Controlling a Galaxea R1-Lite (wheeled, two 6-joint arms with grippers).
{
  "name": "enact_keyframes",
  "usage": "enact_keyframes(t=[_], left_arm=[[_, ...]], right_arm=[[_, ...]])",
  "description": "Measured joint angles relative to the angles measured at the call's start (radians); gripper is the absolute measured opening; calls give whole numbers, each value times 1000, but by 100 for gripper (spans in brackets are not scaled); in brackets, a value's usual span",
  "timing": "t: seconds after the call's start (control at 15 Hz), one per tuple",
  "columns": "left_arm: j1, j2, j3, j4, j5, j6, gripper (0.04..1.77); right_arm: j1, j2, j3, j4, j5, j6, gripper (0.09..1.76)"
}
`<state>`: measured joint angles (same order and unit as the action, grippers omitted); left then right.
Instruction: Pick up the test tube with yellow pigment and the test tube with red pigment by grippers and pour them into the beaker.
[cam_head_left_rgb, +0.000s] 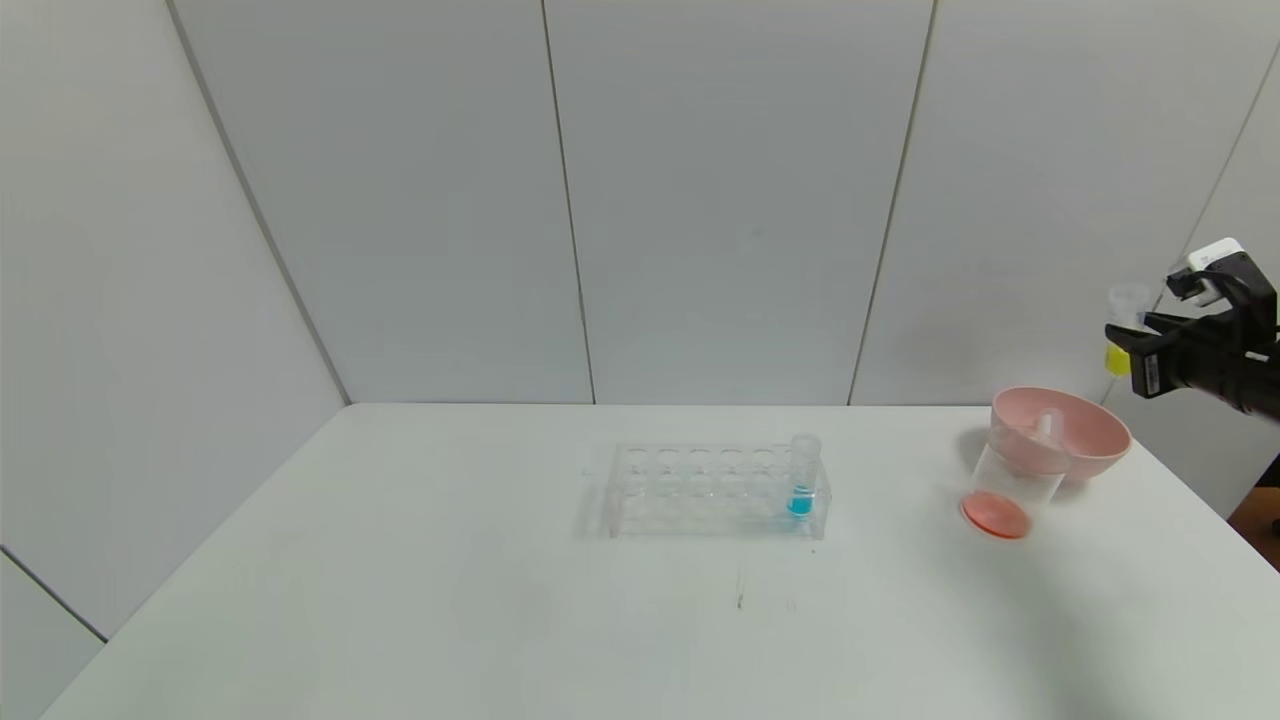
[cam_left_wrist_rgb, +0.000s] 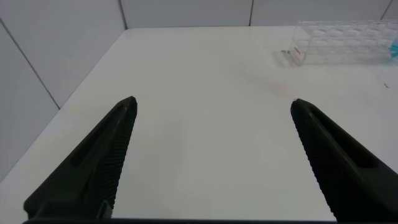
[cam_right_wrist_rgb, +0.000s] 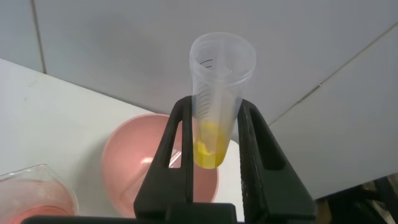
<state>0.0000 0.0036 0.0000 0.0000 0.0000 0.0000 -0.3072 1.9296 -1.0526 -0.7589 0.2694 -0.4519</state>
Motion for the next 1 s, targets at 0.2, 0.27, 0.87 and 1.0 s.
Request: enact_keyframes(t=[0.2,0.27,0.87,1.0], left_arm=[[0,0,0,0,0,0,176],[0,0,0,0,0,0,176],[0,0,0,0,0,0,176],[0,0,0,0,0,0,176]], right_arm=[[-14,-3,4,4,74,-30,49],[-21,-3,4,2,93,-46,49],[-66,21,24,-197,267,-121,49],[-76,26,39,-203,286,-181,49]])
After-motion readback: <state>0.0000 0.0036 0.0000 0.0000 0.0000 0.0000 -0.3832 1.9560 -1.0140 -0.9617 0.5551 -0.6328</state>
